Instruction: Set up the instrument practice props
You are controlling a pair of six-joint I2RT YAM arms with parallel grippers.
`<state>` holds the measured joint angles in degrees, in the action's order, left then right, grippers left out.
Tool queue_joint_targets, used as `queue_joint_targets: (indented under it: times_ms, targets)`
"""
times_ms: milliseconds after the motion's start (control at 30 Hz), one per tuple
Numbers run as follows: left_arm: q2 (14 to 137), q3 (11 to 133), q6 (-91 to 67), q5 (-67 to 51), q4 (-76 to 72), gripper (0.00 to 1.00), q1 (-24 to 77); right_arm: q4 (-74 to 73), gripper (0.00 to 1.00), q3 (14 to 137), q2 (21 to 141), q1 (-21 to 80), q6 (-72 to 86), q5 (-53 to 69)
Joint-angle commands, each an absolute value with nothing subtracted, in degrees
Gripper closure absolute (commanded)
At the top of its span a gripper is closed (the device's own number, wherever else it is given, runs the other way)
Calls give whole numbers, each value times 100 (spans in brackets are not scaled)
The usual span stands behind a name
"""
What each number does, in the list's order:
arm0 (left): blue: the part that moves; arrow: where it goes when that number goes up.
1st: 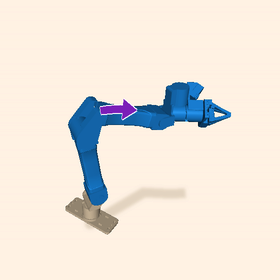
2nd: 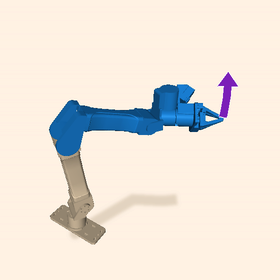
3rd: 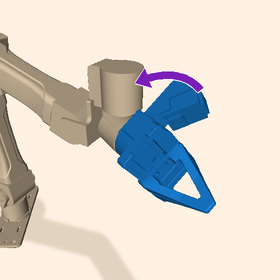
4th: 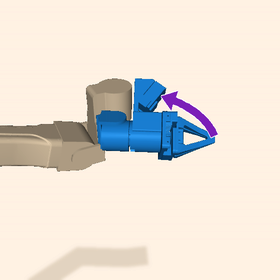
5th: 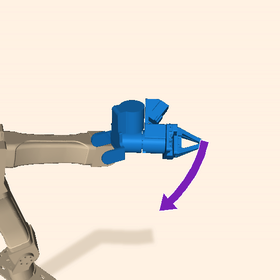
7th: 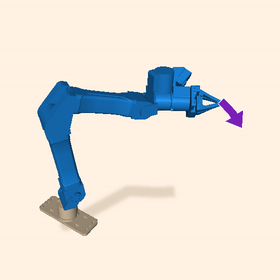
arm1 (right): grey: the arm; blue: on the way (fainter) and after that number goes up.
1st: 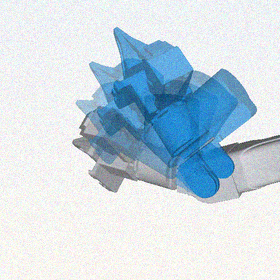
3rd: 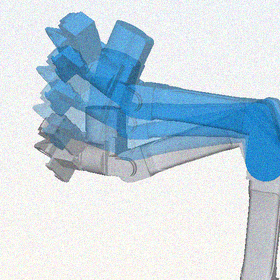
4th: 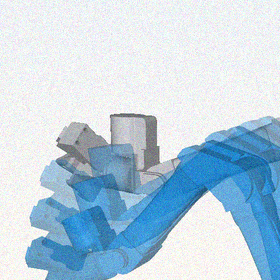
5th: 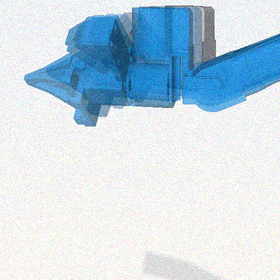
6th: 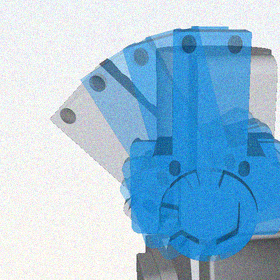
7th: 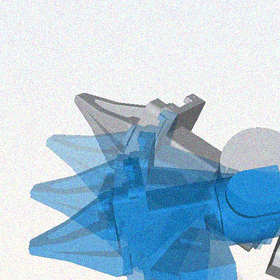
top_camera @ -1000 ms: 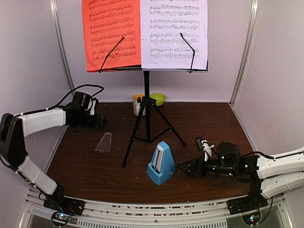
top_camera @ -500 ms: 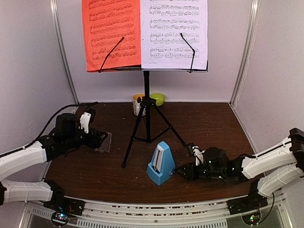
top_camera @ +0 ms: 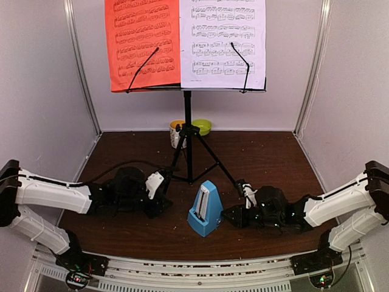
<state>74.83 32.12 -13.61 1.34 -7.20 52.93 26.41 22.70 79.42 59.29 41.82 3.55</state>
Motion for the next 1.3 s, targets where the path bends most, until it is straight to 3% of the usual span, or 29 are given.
queue_joint_targets:
  times_ms: [0, 400, 800, 967, 1267]
  targets:
    - [8142, 3975, -1448, 724, -917, 64, 5714, 2584, 71, 2477, 8025, 5907, 4220, 87]
    - [9357, 4805, -1721, 1182, -506, 72, 6133, 2544, 77, 2746, 8352, 5829, 4171, -26]
    - [9382, 4131, -2414, 465, -2093, 77, 6310, 2717, 74, 3176, 8772, 5602, 4021, 153]
    - [9391, 4156, -2483, 466, -2192, 77, 6407, 2825, 66, 3163, 8748, 5488, 3954, 355]
    - [8693, 3798, -2622, 662, -2379, 74, 6363, 2439, 32, 2650, 7481, 5414, 3467, 443]
